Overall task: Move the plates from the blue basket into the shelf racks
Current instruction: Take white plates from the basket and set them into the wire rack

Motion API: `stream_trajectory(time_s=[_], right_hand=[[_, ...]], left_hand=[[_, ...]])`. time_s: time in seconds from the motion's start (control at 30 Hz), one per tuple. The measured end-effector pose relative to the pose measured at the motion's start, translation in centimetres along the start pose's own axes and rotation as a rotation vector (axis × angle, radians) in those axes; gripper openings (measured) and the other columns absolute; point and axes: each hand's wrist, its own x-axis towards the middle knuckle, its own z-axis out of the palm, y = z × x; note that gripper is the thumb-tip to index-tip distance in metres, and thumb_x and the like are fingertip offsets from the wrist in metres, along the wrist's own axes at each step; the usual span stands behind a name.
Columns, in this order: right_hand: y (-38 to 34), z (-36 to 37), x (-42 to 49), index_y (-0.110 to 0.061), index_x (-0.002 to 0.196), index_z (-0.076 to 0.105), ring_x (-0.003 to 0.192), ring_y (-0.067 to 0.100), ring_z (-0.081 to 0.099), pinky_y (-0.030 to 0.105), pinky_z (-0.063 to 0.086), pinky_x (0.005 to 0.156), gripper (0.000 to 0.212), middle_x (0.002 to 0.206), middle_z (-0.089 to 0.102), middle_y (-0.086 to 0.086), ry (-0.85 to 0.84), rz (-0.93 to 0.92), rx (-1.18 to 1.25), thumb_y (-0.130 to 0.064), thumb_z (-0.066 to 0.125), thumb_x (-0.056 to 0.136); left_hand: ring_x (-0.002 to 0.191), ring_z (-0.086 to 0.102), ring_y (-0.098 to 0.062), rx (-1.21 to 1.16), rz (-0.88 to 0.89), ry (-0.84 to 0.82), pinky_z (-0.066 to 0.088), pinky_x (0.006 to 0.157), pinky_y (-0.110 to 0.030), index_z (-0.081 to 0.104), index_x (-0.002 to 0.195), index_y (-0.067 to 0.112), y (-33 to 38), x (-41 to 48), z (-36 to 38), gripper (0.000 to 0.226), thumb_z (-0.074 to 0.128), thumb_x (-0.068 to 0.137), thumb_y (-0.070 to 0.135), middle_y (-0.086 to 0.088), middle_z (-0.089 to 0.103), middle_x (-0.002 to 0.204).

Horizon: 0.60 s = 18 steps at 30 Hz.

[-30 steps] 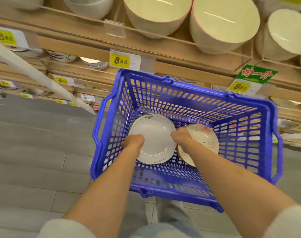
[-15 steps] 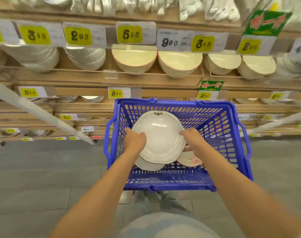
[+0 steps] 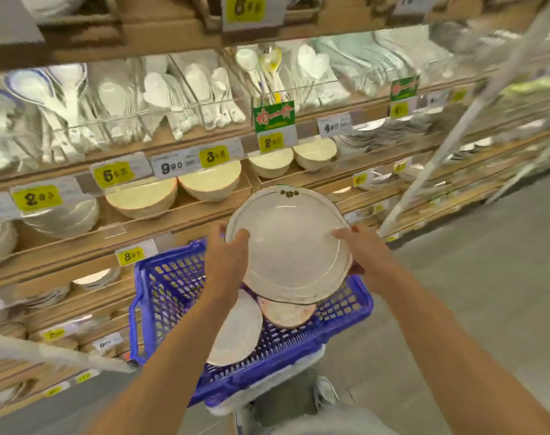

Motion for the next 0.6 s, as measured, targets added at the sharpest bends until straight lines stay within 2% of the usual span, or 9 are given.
stream_trajectory(time_s=[0.07, 0.17, 0.27, 0.3, 0.37, 0.43, 0.5, 0.6], right_hand=[[-0.5, -2.9, -0.3, -0.019, 0.100, 0.055, 0.075, 0.021, 0.065, 0.026, 0.051, 0.048, 0.015, 0.096, 0.065, 0.008, 0.021, -0.035, 0.047, -0.027, 0.061, 0.088], [-0.9, -6.5, -0.2, -0.017, 0.116, 0.057, 0.091, 0.026, 0.066, 0.032, 0.052, 0.063, 0.029, 0.106, 0.066, 0.009, 0.013, -0.081, 0.070, -0.026, 0.060, 0.089], [-0.6, -11.6, -0.4, -0.019, 0.120, 0.057, 0.098, 0.030, 0.065, 0.041, 0.055, 0.075, 0.032, 0.110, 0.066, 0.010, 0.029, -0.080, 0.133, -0.024, 0.058, 0.089], [-0.5, -13.6, -0.4, -0.019, 0.120, 0.057, 0.097, 0.030, 0.066, 0.040, 0.055, 0.074, 0.031, 0.110, 0.067, 0.010, 0.035, -0.084, 0.149, -0.022, 0.057, 0.089], [-0.4, -17.6, -0.4, -0.021, 0.122, 0.057, 0.093, 0.030, 0.067, 0.033, 0.055, 0.062, 0.032, 0.110, 0.067, 0.010, 0.039, -0.102, 0.168, -0.019, 0.055, 0.090], [-0.3, -21.7, -0.5, -0.027, 0.120, 0.058, 0.085, 0.026, 0.069, 0.029, 0.052, 0.053, 0.031, 0.107, 0.069, 0.007, 0.034, -0.111, 0.182, -0.019, 0.054, 0.091], [0.0, -25.7, -0.5, -0.031, 0.110, 0.061, 0.070, 0.021, 0.071, 0.027, 0.051, 0.047, 0.025, 0.097, 0.073, 0.005, 0.030, -0.131, 0.199, -0.017, 0.053, 0.091], [0.3, -31.1, -0.5, -0.032, 0.102, 0.061, 0.067, 0.018, 0.070, 0.024, 0.049, 0.045, 0.021, 0.092, 0.073, 0.002, 0.057, -0.160, 0.182, -0.016, 0.052, 0.092]], left_hand=[[0.081, 0.062, -0.019, -0.046, 0.037, -0.068, 0.053, 0.070, -0.035, 0.052, 0.091, 0.025, 1.4, -1.2, 2.2, 0.007, 0.056, 0.088, 0.020, -0.002, 0.063, 0.092], [0.081, 0.064, -0.018, -0.045, 0.065, -0.138, 0.055, 0.066, -0.034, 0.053, 0.089, 0.031, 3.3, -2.5, 5.2, 0.011, 0.056, 0.089, 0.020, 0.003, 0.063, 0.090], [0.083, 0.065, -0.024, -0.001, 0.094, -0.201, 0.056, 0.073, -0.042, 0.055, 0.085, 0.029, 5.1, -4.4, 9.8, 0.009, 0.056, 0.087, 0.021, -0.003, 0.064, 0.092], [0.084, 0.065, -0.025, 0.008, 0.111, -0.209, 0.055, 0.075, -0.044, 0.057, 0.087, 0.028, 5.6, -5.1, 11.5, 0.009, 0.056, 0.087, 0.020, -0.004, 0.065, 0.093], [0.090, 0.066, -0.030, 0.019, 0.138, -0.233, 0.056, 0.080, -0.048, 0.061, 0.096, 0.027, 6.4, -6.5, 14.8, 0.015, 0.055, 0.087, 0.018, -0.008, 0.067, 0.099], [0.087, 0.068, -0.027, 0.021, 0.127, -0.269, 0.058, 0.071, -0.041, 0.063, 0.100, 0.028, 6.9, -8.1, 18.1, 0.019, 0.054, 0.087, 0.019, -0.005, 0.069, 0.098], [0.080, 0.068, -0.022, 0.027, 0.106, -0.295, 0.054, 0.060, -0.032, 0.062, 0.093, 0.032, 7.2, -9.6, 21.4, 0.014, 0.055, 0.088, 0.021, 0.000, 0.069, 0.089], [0.082, 0.067, -0.021, 0.031, 0.095, -0.342, 0.051, 0.056, -0.028, 0.059, 0.092, 0.034, 7.9, -12.0, 26.1, 0.010, 0.055, 0.088, 0.024, 0.000, 0.068, 0.092]])
